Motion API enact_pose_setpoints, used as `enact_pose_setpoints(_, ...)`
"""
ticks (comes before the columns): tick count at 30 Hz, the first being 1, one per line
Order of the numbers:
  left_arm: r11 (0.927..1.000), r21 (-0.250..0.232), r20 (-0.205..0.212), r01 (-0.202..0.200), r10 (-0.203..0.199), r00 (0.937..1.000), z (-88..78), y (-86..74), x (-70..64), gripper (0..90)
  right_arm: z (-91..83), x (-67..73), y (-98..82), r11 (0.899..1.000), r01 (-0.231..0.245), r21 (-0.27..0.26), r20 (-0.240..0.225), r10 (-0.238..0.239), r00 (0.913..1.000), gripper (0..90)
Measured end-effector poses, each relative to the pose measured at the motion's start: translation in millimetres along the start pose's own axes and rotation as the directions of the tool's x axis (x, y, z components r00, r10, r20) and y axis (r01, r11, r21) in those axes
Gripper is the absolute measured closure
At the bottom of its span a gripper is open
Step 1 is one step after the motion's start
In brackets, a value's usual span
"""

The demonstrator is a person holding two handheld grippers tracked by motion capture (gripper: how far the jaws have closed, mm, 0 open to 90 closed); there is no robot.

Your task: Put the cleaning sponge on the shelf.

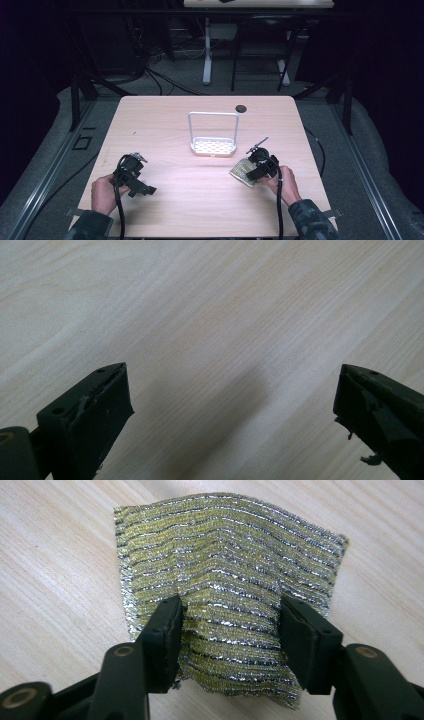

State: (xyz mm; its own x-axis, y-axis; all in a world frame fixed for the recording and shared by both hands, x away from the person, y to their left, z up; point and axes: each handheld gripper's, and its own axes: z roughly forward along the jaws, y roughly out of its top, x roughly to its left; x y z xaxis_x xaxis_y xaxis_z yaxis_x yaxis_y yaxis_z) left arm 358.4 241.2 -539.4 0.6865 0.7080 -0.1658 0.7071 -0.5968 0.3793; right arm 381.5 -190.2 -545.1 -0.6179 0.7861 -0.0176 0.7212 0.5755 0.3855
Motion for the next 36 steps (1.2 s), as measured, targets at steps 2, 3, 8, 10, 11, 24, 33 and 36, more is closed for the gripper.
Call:
enact_pose_setpoints(2, 1.0, -0.001, -0.001, 0.001, -0.001, 1.0, -0.3, -0.1, 0.1, 2.2, -1.2, 0.3, -0.7, 1.0, 0.003, -0.017, 0.011, -0.003, 0.9999, 49.1)
enact_pose_setpoints(3, 1.0, -0.001, -0.001, 0.001, -0.001, 1.0, -0.3, 0.0, 0.1, 2.2, -2.4, 0.8, -0.8, 1.0, -0.003, -0.022, 0.008, 0.004, 1.0, 50.1)
enact_pose_setpoints(8, 1.0, -0.001, -0.001, 0.001, -0.001, 1.0, -0.4, 0.0, 0.1, 2.2, -5.6, 0.3, -1.2, 0.999, 0.008, -0.035, 0.022, -0.008, 0.9997, 51.7)
enact_pose_setpoints(10, 1.0, -0.004, 0.0, 0.002, -0.002, 1.0, -0.3, -0.1, 0.1, 2.2, -6.8, 1.0, -1.3, 0.999, 0.012, -0.035, 0.021, -0.011, 0.9997, 52.1)
enact_pose_setpoints(11, 1.0, -0.002, -0.001, 0.002, -0.002, 1.0, -0.5, -0.1, 0.1, 2.2, -6.8, 1.6, -1.4, 0.999, 0.013, -0.04, 0.02, -0.012, 0.9997, 52.1)
enact_pose_setpoints(24, 1.0, -0.004, 0.0, 0.001, -0.001, 1.0, -0.5, -0.2, 0.2, 2.2, -15.1, 6.3, 0.1, 0.997, 0.036, -0.07, 0.039, -0.033, 0.9987, 50.8)
enact_pose_setpoints(33, 1.0, 0.001, 0.0, -0.004, 0.004, 1.0, -0.5, 0.0, 0.0, 2.2, -20.0, 10.0, 1.3, 0.995, 0.046, -0.088, 0.039, -0.043, 0.9983, 50.5)
enact_pose_setpoints(36, 1.0, 0.001, 0.0, -0.003, 0.003, 1.0, -0.5, -0.1, -0.1, 2.2, -21.0, 11.3, 1.7, 0.995, 0.044, -0.094, 0.036, -0.041, 0.9985, 50.6)
